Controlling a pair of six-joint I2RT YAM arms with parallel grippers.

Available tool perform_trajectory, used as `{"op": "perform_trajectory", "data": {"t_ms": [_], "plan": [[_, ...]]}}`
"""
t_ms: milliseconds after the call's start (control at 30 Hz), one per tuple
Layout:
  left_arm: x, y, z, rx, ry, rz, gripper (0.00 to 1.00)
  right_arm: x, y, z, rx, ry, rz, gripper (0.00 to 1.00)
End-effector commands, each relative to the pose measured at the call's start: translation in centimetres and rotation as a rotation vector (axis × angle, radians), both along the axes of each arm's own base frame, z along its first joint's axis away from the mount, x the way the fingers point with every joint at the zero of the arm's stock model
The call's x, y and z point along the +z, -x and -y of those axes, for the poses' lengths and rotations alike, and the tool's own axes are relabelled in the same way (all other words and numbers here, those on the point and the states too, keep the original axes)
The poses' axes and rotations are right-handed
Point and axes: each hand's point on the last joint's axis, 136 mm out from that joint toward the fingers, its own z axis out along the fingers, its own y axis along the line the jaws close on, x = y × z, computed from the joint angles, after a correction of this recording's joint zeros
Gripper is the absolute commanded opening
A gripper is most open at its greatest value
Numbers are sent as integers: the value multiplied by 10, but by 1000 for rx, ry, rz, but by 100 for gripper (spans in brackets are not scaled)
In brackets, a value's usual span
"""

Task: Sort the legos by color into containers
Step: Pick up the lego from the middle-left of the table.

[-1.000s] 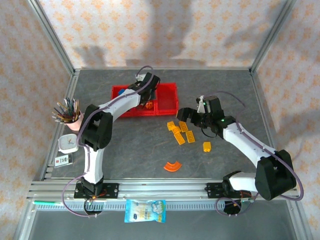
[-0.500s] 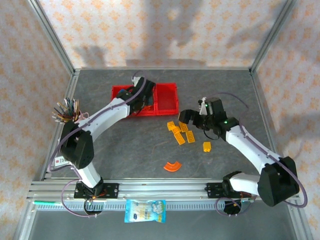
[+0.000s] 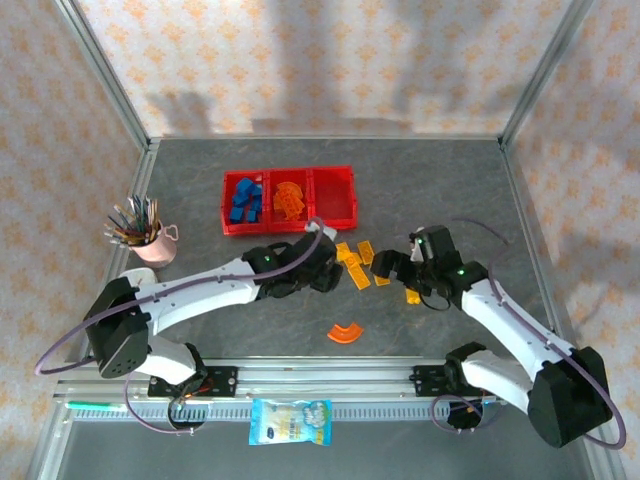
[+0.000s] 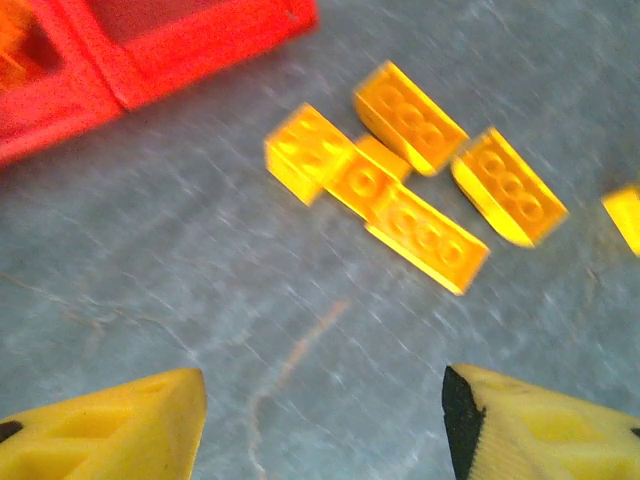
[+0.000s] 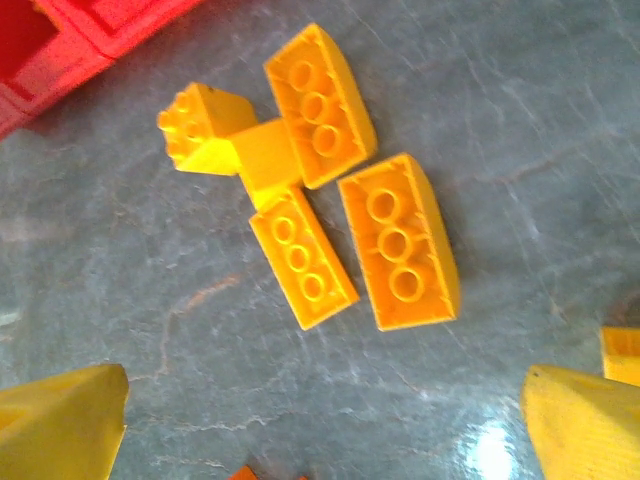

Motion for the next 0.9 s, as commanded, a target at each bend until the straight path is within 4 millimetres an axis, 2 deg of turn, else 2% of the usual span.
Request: {"op": "perform_trajectory", "data": {"t_ms": [0, 233, 433, 633, 867], "plan": [[-6, 17, 21, -95, 33, -3, 70, -10, 7, 11, -63, 21, -35, 100], [-36, 59, 60, -304, -72, -28, 75, -21, 10, 22, -111, 53, -46, 100], [-58, 88, 81, -419, -109, -75, 76, -23, 10, 25, -137, 60, -62, 100], [-72, 94, 93, -448, -133, -80, 76, -25, 9, 23, -150, 34, -66, 100], [-94, 91, 91, -442, -203, -93, 75, -25, 6, 27, -160, 41, -65, 100]]}}
